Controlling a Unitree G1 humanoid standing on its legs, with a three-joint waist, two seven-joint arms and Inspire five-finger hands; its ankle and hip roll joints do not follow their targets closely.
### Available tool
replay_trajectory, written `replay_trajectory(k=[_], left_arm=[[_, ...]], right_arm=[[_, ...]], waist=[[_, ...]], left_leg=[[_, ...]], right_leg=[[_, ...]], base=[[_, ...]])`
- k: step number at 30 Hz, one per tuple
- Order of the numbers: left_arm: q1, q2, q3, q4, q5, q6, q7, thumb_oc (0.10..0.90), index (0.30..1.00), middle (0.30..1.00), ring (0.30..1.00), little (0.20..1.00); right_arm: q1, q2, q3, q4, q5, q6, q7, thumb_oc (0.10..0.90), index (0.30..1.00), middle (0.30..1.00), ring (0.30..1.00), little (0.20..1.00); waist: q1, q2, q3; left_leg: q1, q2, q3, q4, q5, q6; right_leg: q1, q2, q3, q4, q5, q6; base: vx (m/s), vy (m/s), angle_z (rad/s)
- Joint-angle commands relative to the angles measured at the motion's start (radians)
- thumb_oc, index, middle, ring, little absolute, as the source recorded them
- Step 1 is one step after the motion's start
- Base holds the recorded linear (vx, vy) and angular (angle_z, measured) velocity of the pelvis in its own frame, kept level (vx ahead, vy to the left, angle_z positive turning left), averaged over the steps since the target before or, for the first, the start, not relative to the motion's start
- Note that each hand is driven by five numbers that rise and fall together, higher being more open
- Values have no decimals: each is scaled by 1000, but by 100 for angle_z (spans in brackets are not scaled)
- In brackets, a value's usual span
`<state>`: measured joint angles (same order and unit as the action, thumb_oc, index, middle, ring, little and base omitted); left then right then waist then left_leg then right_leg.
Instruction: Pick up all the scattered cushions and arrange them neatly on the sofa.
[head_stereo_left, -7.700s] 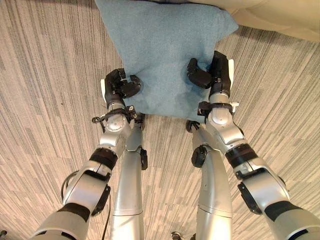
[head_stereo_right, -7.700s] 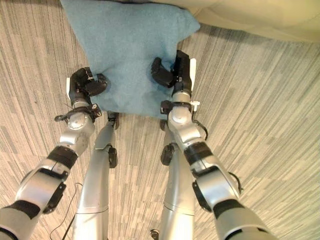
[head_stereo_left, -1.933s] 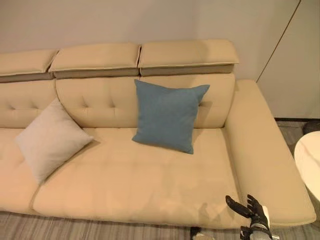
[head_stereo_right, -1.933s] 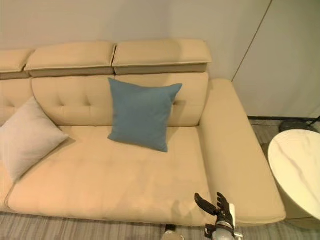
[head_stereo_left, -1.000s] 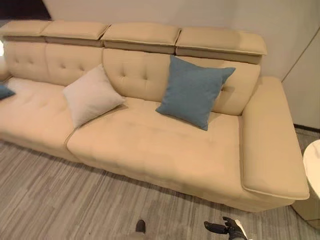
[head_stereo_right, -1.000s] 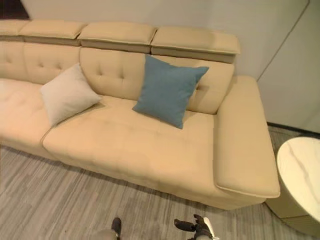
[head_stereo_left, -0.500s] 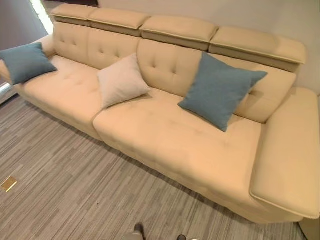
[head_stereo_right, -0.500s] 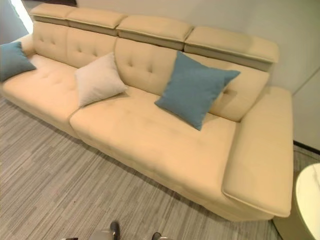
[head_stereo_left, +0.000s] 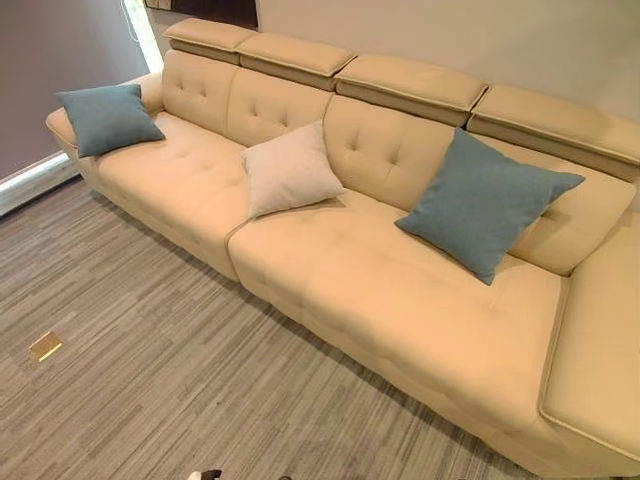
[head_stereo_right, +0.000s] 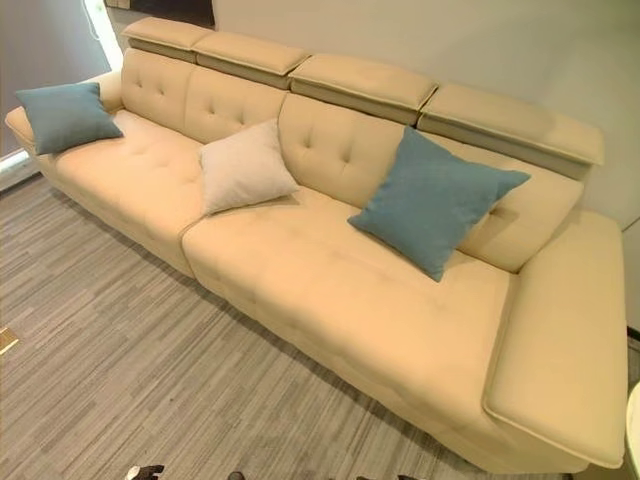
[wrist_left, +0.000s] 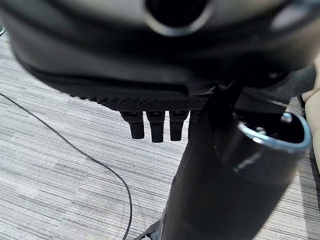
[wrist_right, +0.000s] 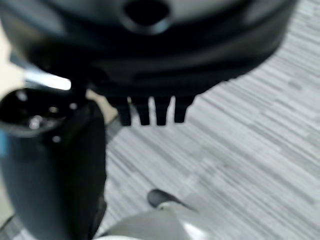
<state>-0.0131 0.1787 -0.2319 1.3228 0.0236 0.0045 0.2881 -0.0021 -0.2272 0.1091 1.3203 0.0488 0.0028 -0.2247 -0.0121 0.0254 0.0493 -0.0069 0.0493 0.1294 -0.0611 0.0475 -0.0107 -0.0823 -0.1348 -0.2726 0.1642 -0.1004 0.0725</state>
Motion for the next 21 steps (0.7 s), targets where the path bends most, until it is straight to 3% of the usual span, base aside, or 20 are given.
replay_trajectory(k=[1,13,21], left_arm=[[-56,-3,34,28,50,-16,-12,800,900,900,900,900],[-57,11,40,23,56,-23,-18,800,900,900,900,900],[-91,26,18,11,76,-26,-11,800,900,900,900,900]], right_arm=[[-32,-23,19,29,-19,-4,-18,800,900,900,900,900],[-17,-29,26,56,-41,3,-7,800,900,900,900,900],[-27,-26,34,42,-44,4,-12,800,900,900,900,900]], waist=[[36,-59,25],[53,-68,40],[93,-77,35]], left_leg=[[-6,-13,-40,-26,-46,-45],[-12,-18,-50,-26,-41,-42],[-14,-22,-80,-26,-44,-38]], right_leg=[[121,32,6,-232,97,50],[132,21,-20,-236,103,61],[135,17,-53,-211,87,67]], base=[[1,23,-5],[-1,7,3],[13,11,11]])
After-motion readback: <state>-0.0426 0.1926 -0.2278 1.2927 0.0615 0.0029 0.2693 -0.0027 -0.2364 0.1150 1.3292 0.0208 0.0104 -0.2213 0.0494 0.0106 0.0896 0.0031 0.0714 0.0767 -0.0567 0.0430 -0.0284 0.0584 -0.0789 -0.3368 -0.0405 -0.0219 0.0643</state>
